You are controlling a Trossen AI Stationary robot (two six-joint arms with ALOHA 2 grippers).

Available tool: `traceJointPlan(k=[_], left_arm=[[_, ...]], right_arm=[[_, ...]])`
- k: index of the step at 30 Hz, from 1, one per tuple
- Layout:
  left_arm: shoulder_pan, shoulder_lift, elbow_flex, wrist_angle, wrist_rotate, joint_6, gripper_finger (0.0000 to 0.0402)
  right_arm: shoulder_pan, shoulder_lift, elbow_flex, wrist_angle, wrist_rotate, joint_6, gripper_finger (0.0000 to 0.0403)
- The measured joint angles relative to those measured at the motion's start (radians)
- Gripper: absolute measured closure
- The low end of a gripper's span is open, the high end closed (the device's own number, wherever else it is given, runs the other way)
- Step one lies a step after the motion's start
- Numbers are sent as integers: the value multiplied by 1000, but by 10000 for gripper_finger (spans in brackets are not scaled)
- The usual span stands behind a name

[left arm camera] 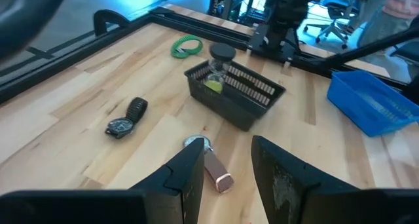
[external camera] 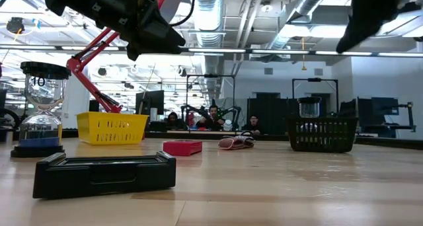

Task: Pick & Place Office items
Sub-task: Move the purple hourglass to the center of the table

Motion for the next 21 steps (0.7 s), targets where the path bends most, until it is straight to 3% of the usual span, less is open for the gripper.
traceJointPlan(k=[8,15,21], left_arm=[[57,0,0,47,0,-10,279],[102,0,0,95,0,-10,279],[125,0,0,100,0,-10,279]], right_arm=[[-254,-99,-148,42,105,64,291],[-492,-59,-155,73,102,68,291],[-624,25,-155,94,104,-12,291]])
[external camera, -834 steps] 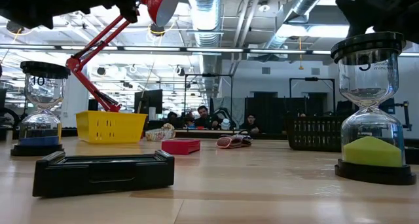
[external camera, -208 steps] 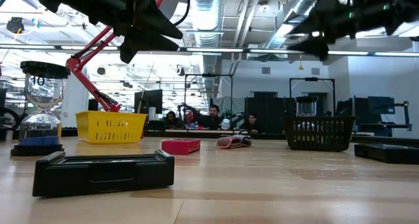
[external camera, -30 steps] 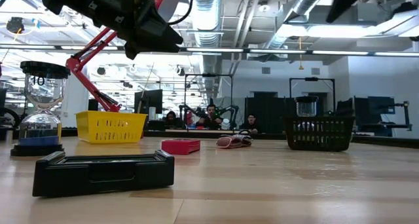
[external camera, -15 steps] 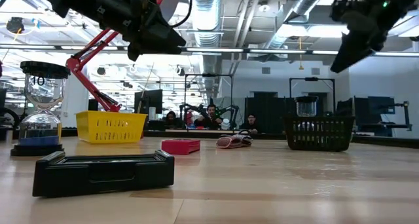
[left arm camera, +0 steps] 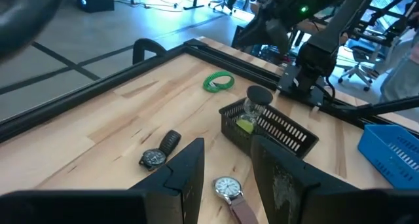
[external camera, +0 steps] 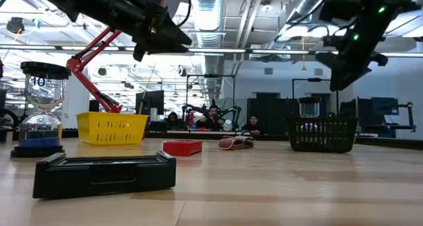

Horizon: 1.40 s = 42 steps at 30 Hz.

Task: Pick & Place Office items
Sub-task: Move the purple hourglass to the center of the table

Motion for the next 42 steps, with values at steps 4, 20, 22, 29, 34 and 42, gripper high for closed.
traceJointPlan(k=[4,20,22,29,34,42], left_arm=[[-1,0,0,0,0,0,279],[-1,0,0,0,0,0,279],[-1,0,0,0,0,0,279],[-1,0,0,0,0,0,279],[-1,0,0,0,0,0,279],[-1,0,0,0,0,0,279]], right_arm=[[-33,69,0,-2,-4,-11,291],[-79,216,0,-6,-6,-82,291],[-98,202,0,-1,-6,-82,291],[-197,185,-31,198,-77,-206,291],[-275,178,-73,405,-248,-374,291],[-308,173,-73,570,-268,-430,291]])
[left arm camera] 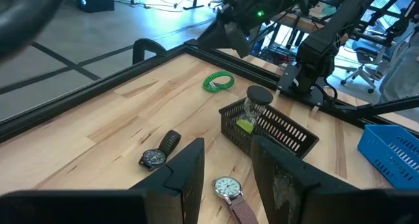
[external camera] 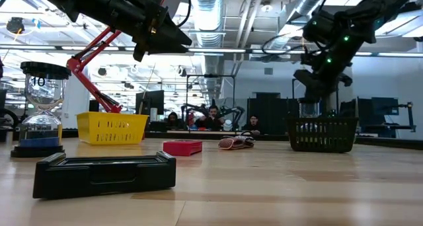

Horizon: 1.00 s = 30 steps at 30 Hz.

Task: Pick & Place Office items
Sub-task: Move the purple hourglass to the center of the table

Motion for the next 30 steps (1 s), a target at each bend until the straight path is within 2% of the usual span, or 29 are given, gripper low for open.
traceJointPlan(k=[8,13,15,19,24,27,30], left_arm=[[-24,0,0,-1,5,0,279],[-64,0,0,0,102,30,279],[-92,0,0,5,132,53,279],[-178,0,0,46,134,201,279],[-257,0,26,55,139,210,261],[-287,0,80,-24,138,210,239],[-311,0,181,-227,141,210,217]], right_arm=[[2,1,0,63,-1,-33,291],[34,0,0,151,-1,-83,291],[62,0,0,197,-5,-116,292],[125,0,0,246,-8,-179,292],[176,0,0,274,-8,-209,292],[193,0,0,294,-8,-209,292],[208,0,0,295,-8,-209,292]])
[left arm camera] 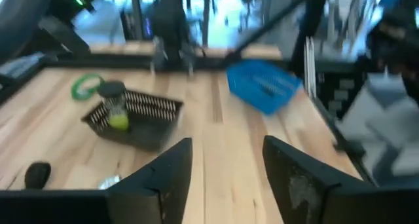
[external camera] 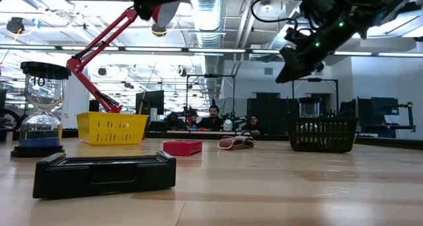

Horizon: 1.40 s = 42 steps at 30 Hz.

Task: Pick & Place Office items
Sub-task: Move the purple hourglass to the center of the table

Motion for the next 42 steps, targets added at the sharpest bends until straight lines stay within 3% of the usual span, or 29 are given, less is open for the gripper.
traceJointPlan(k=[7,14,18,29,36,42], left_arm=[[-38,43,234,-549,32,-178,199],[-46,46,224,-842,107,-467,197],[-51,46,172,-858,189,-552,177],[-95,46,85,-846,192,-600,98],[-141,46,32,-831,189,-601,93],[-145,46,-29,-705,184,-601,96]], right_arm=[[16,0,0,0,0,0,292],[16,0,0,-22,0,0,292],[16,0,0,-23,0,0,291],[16,0,0,-23,0,0,291],[16,0,0,-47,0,16,291],[16,0,0,-49,0,16,291]])
